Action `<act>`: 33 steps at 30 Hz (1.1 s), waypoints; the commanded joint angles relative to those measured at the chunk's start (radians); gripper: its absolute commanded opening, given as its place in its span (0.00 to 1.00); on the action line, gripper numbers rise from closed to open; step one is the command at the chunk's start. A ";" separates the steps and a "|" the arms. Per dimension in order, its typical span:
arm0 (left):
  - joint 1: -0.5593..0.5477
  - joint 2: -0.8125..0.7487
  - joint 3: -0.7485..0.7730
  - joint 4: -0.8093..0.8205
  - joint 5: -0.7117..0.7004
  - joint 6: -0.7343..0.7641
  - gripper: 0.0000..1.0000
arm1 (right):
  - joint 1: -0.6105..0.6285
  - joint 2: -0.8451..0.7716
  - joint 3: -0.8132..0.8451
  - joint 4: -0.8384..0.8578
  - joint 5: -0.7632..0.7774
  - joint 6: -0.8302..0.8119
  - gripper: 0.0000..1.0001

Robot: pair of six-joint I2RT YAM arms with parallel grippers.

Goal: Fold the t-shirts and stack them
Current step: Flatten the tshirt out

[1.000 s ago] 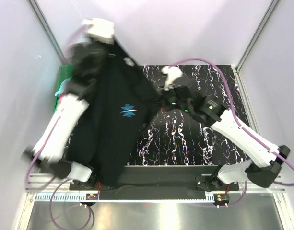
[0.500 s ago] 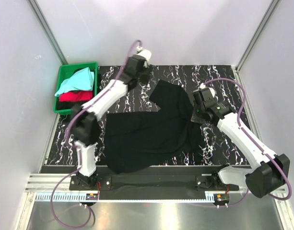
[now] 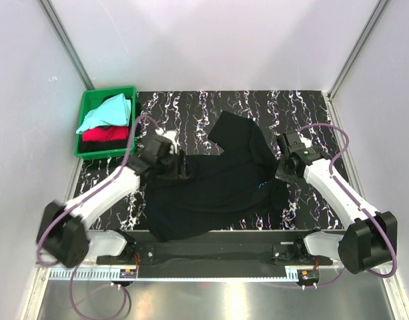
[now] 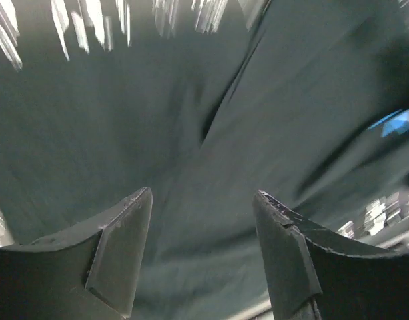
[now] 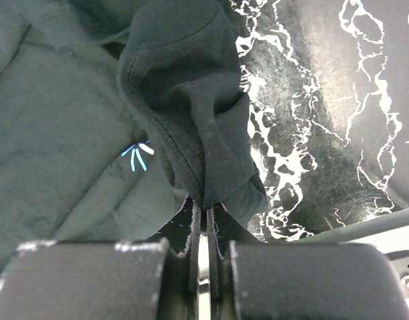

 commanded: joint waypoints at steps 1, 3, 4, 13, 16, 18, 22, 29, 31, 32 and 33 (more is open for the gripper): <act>0.000 0.129 -0.020 0.001 0.107 -0.102 0.66 | -0.014 -0.017 0.033 0.018 0.025 -0.004 0.03; 0.000 0.203 0.004 -0.027 0.034 -0.143 0.58 | -0.014 -0.002 0.044 0.027 0.023 -0.006 0.03; 0.002 0.274 0.007 -0.036 0.000 -0.186 0.58 | -0.016 0.004 0.049 0.035 0.016 -0.007 0.04; 0.108 0.664 0.255 -0.038 -0.122 -0.122 0.59 | -0.069 0.225 0.233 0.158 -0.093 -0.069 0.04; 0.183 0.789 0.400 -0.042 -0.100 -0.077 0.59 | -0.118 0.353 0.351 0.165 -0.121 -0.092 0.04; 0.226 0.892 0.546 -0.059 -0.079 -0.041 0.59 | -0.167 0.454 0.444 0.165 -0.156 -0.112 0.05; 0.253 0.930 0.716 -0.140 -0.060 0.016 0.61 | -0.246 0.579 0.582 0.127 -0.201 -0.136 0.23; 0.235 0.631 0.532 -0.150 -0.040 0.031 0.69 | -0.301 0.569 0.595 0.035 -0.133 -0.259 0.84; 0.212 0.510 0.436 -0.150 -0.040 0.040 0.70 | -0.303 0.495 0.543 0.050 -0.194 -0.241 0.85; 0.201 0.473 0.405 -0.151 -0.042 0.043 0.71 | -0.301 0.465 0.464 0.068 -0.243 -0.222 0.85; 0.185 0.441 0.342 -0.150 -0.046 0.043 0.71 | -0.300 0.396 0.413 0.094 -0.380 -0.201 0.88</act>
